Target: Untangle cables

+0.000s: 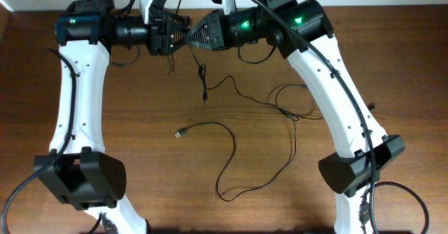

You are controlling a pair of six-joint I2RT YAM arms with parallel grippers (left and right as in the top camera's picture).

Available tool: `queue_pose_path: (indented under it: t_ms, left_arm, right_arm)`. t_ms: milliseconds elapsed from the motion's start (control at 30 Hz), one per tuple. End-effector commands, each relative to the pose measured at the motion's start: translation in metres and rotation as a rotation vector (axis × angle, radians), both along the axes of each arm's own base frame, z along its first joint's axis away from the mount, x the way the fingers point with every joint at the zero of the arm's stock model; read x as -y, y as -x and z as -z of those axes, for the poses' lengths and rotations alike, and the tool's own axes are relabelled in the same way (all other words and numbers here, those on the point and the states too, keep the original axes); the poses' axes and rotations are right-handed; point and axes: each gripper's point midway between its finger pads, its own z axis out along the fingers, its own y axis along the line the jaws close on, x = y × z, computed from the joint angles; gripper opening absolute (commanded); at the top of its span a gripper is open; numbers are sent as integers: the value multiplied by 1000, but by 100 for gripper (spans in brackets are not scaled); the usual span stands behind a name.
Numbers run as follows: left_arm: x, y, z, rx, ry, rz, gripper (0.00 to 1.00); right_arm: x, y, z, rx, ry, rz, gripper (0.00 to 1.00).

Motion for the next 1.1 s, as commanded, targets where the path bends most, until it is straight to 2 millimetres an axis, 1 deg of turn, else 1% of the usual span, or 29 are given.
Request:
queue_pose_path:
  t_ms: [0,67,100,133,167,200,233,267,300,333,367,400,433,467,500,567,600,633,667,733,800,833,867,900,967,1000,1067]
  left_arm:
    - [1,-9,-9,124,7,29,41]
    - [1,-15,-15,184,3,29,33]
    - [0,-18,-18,215,1,27,30]
    - [-4,-22,-21,242,-2,19,27]
    - [-10,-25,-23,261,-4,7,26]
    - [-15,-29,-25,264,0,-9,26]
    - [-20,-32,-27,263,4,-26,26]
    - [-31,-36,-30,263,7,-55,25]
    - [-37,-37,-30,259,8,-70,25]
    - [-47,-40,-30,249,11,-96,25]
    - [-68,-43,-31,221,17,-147,25]
    - [-82,-45,-31,203,23,-182,25]
    - [-100,-47,-31,179,30,-228,21]
    - [-116,-47,-33,165,36,-269,16]
    - [-136,-46,-36,156,33,-323,14]
    - [-169,-44,-35,111,-3,-451,11]
    - [-176,-44,-27,65,-46,-511,11]
    - [-178,-43,-14,8,-94,-557,12]
    - [-169,-39,8,-54,-181,-563,15]
    - [-149,-27,42,-195,-326,-584,21]
    - [-112,-7,64,-408,-364,-598,23]
    - [-93,4,76,-527,-397,-638,25]
    - [-78,10,85,-595,-442,-690,28]
    - [-64,14,95,-612,-506,-721,31]
    - [-45,26,120,-648,-636,-814,34]
    - [-26,38,139,-694,-679,-838,33]
    - [6,54,169,-760,-682,-838,35]
  right_arm:
    - [-3,6,0,-3,0,-17,14]
    - [-3,7,1,-11,4,-17,67]
    - [-2,8,3,-14,11,-20,83]
    - [1,7,8,-28,35,-4,95]
    - [7,4,19,-46,90,36,99]
    - [14,2,29,-49,138,61,99]
    - [26,-1,42,-72,208,107,99]
    - [42,-4,57,-103,292,159,99]
    - [50,-4,62,-106,321,170,99]
    - [65,-8,71,-121,375,203,99]
    - [83,-13,80,-137,437,256,99]
    - [93,-16,83,-149,457,277,99]
    - [98,-17,82,-148,449,269,99]
    - [97,-17,80,-142,431,251,96]
    - [93,-16,77,-134,413,234,92]
    - [83,-15,75,-101,405,210,91]
    - [84,-17,75,-93,404,215,92]
    - [89,-21,76,-87,414,234,96]
    - [106,-30,81,-93,453,284,99]
    - [148,-42,90,-140,514,377,99]
    - [182,-49,93,-192,526,442,99]
    - [202,-54,95,-217,528,483,99]
    - [215,-56,95,-232,529,509,99]
    - [229,-59,96,-247,529,538,99]
    - [246,-61,99,-264,549,574,99]
    - [254,-60,102,-269,584,596,99]
    - [257,-58,104,-255,609,585,99]
